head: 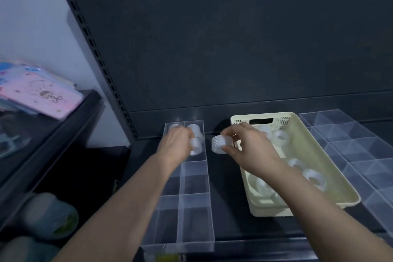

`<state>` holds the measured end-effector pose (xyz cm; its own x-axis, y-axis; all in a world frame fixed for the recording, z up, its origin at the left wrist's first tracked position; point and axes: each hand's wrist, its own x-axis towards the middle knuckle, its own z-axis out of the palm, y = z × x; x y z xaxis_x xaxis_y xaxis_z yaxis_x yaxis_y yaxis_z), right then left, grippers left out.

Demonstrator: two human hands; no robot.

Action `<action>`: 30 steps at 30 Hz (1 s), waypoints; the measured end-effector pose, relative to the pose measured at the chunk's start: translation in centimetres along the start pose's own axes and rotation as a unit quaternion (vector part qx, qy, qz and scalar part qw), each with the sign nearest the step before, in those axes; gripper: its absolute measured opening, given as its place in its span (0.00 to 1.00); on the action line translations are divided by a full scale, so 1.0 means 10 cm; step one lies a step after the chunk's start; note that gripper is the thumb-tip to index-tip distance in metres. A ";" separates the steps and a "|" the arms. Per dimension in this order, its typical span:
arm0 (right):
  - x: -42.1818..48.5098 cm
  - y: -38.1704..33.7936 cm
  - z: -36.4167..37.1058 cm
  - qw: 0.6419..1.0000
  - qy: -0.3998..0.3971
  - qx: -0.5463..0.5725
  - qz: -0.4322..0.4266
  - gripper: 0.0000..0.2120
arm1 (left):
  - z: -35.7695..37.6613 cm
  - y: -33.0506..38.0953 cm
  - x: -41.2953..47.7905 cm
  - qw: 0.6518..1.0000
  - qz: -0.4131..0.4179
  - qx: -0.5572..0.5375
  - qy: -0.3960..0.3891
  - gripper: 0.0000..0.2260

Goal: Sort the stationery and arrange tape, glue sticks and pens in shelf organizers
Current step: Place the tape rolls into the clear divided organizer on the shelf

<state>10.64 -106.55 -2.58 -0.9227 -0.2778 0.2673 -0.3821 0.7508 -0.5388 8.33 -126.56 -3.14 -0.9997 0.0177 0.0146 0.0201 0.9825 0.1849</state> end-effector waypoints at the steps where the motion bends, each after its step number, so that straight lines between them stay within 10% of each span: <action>1: 0.01 -0.02 0.03 1.000 0.003 0.005 0.003 0.12 | 0.05 -0.02 0.01 1.000 0.017 0.007 0.000 0.11; 21: 0.52 -0.36 0.71 0.975 -0.142 -0.171 -0.009 0.19 | -0.08 -0.72 -0.19 0.982 -0.006 -0.148 0.115 0.10; 30: 0.23 -0.01 0.04 0.986 -0.036 -0.162 0.015 0.11 | -0.09 -0.10 -0.08 0.978 0.072 -0.175 0.092 0.10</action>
<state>8.56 -107.49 -2.25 -0.9389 -0.2863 0.1911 -0.3296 0.9078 -0.2594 9.17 -127.69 -2.45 -0.9679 0.0857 0.2362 0.1951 0.8487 0.4916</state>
